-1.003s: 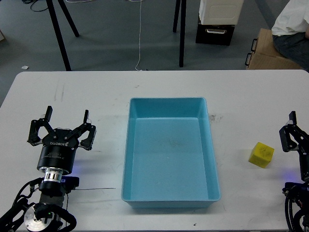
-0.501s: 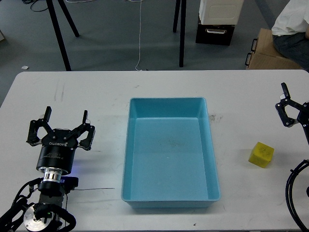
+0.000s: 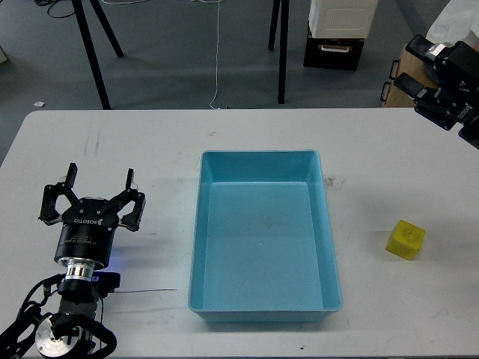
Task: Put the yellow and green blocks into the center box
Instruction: 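Lower the right gripper onto the yellow cube and close on it, then lift the yellow cube with the right gripper and carry it over the tray, then lower the yellow cube into the tray and open the right gripper, then withdraw the right gripper and move the left gripper toward the green cube, then close the left gripper around the green cube, then lift the green cube with the left gripper and carry it over the tray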
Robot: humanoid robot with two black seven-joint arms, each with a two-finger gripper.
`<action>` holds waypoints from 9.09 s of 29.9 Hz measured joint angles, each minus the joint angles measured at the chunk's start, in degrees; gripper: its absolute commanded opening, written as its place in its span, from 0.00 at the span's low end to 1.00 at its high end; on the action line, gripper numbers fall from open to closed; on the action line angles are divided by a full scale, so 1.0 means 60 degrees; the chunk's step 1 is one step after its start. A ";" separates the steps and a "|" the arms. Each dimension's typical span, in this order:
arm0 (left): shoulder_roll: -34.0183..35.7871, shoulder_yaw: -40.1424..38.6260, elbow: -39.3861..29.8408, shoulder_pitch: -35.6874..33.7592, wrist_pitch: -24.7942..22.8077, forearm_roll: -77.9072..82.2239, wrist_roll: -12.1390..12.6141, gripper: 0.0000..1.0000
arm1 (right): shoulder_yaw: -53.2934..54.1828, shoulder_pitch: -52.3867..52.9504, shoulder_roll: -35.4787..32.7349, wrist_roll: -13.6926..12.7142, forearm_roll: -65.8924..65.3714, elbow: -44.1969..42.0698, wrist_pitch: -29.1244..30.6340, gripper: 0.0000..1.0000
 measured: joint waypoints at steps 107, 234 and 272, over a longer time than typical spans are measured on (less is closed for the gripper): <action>0.0062 -0.0935 0.0137 -0.0073 -0.0014 -0.0044 0.0001 1.00 | -1.0702 0.8815 0.5657 0.0016 -0.4050 -0.2228 0.0557 0.08; 0.6167 0.4776 0.2796 -0.6310 -0.1136 2.2812 0.0001 1.00 | 0.7958 -0.9642 0.6238 -0.0726 0.4140 0.2010 -0.2338 0.98; 0.5719 0.5166 0.2902 -0.8240 -0.1141 2.2808 0.0000 0.18 | 0.8015 -0.9740 0.6239 -0.0715 0.4140 0.1587 -0.2575 0.98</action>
